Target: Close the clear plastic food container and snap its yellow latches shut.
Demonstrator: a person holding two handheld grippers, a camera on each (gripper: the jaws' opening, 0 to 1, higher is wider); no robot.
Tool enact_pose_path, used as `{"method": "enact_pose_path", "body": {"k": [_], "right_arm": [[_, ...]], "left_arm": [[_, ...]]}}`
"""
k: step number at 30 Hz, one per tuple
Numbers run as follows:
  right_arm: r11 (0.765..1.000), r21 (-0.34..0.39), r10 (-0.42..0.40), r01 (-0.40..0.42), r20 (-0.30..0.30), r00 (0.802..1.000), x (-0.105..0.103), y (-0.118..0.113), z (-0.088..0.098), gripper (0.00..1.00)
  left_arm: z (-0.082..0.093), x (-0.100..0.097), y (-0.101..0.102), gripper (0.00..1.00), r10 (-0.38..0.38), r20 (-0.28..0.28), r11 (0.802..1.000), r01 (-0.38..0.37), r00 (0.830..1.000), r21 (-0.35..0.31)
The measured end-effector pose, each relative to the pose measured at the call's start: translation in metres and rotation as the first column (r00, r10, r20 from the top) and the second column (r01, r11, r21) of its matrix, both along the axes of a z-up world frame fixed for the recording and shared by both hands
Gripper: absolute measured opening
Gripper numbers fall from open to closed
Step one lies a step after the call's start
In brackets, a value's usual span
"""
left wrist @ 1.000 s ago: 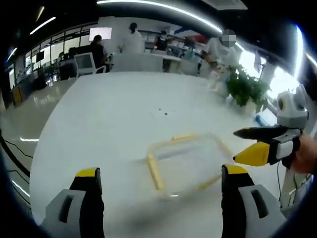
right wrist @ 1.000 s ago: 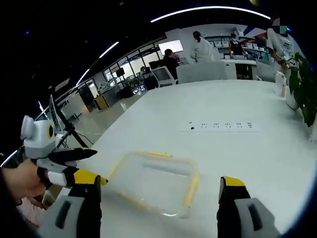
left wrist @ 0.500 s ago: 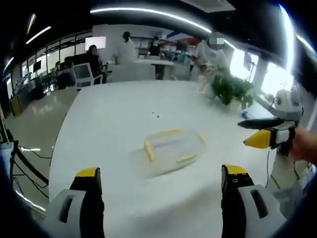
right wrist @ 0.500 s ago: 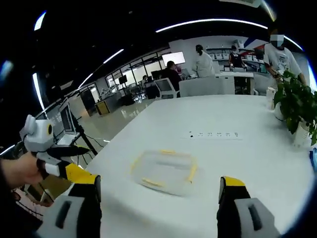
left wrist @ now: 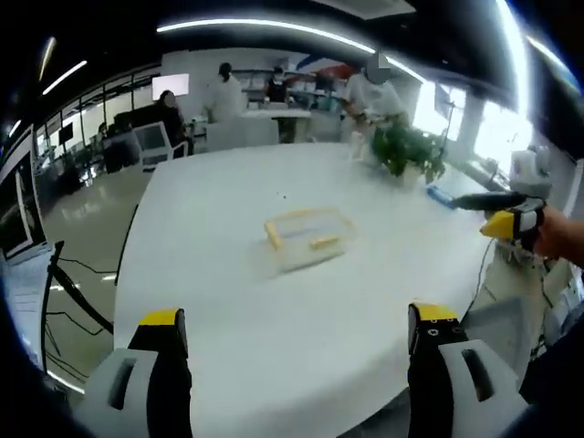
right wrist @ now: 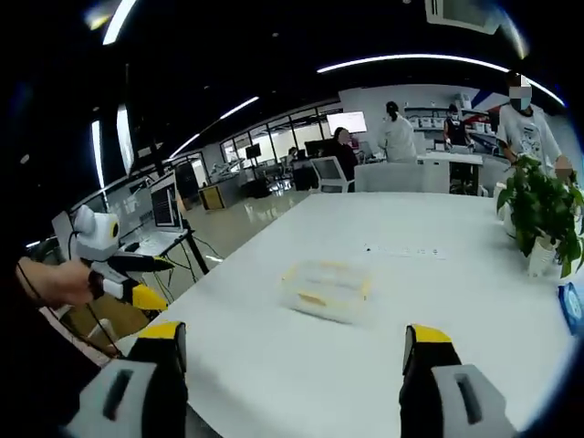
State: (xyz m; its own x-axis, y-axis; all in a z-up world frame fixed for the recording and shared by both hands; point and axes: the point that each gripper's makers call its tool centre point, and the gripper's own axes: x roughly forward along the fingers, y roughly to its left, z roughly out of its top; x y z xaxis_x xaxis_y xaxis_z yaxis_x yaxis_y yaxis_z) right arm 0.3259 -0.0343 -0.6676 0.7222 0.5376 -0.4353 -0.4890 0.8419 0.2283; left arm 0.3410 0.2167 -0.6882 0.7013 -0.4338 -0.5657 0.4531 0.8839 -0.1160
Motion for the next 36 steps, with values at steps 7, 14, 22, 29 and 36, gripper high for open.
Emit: {"method": "enact_pose_path", "body": {"k": [7,14,22,29,36], "right_arm": [[1.000,-0.012,-0.023,0.023,0.014,1.000,-0.033,-0.017,-0.009,1.00],[0.999,-0.040,0.017,-0.016,0.019,1.000,-0.061,-0.019,-0.030,1.00],[0.996,-0.086,0.000,-0.002,-0.024,1.000,-0.072,-0.023,-0.053,1.00],[0.997,-0.076,0.000,-0.002,-0.019,1.000,-0.070,-0.020,-0.052,1.00],[0.998,-0.069,-0.002,0.000,-0.029,1.000,-0.071,-0.012,-0.055,1.00]], "left_arm": [[0.006,-0.027,0.020,0.99,0.024,0.047,0.999,-0.022,0.999,-0.025],[-0.017,-0.054,0.028,0.99,-0.011,0.057,1.000,0.011,0.998,0.000],[-0.032,-0.073,0.035,0.99,0.000,0.029,1.000,0.001,1.000,-0.011],[-0.030,-0.068,0.038,0.99,0.021,0.031,0.999,-0.020,0.999,-0.027],[-0.031,-0.069,0.029,0.99,-0.006,0.034,0.999,0.008,0.999,-0.035]]}}
